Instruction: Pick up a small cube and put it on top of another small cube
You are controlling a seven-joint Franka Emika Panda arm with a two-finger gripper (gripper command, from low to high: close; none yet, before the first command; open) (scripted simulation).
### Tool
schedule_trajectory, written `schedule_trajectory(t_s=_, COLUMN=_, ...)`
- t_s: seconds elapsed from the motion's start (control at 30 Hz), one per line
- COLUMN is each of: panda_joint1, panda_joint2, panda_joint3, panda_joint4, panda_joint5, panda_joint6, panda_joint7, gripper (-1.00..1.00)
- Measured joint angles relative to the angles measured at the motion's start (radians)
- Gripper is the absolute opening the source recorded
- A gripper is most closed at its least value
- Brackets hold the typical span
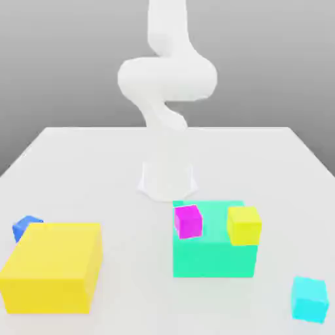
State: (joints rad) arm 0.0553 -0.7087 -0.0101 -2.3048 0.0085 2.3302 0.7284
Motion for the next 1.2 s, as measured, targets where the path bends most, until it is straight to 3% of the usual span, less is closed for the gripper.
schedule_trajectory(t_s=0.57, panda_joint1=0.275, panda_joint2=0.623, panda_joint3=0.043, panda_joint4=-0.032, panda_joint5=0.066, panda_joint6=0.202, panda_joint7=-0.494, gripper=0.00)
schedule_trajectory(t_s=1.03, panda_joint1=0.409, panda_joint2=1.128, panda_joint3=0.080, panda_joint4=-0.030, panda_joint5=-0.084, panda_joint6=0.424, panda_joint7=-0.671, gripper=0.00)
schedule_trajectory(t_s=1.07, panda_joint1=0.414, panda_joint2=1.164, panda_joint3=0.074, panda_joint4=-0.023, panda_joint5=-0.088, panda_joint6=0.452, panda_joint7=-0.668, gripper=-1.00)
schedule_trajectory(t_s=1.2, panda_joint1=0.414, panda_joint2=1.164, panda_joint3=0.074, panda_joint4=-0.023, panda_joint5=-0.089, panda_joint6=0.451, panda_joint7=-0.668, gripper=-1.00)
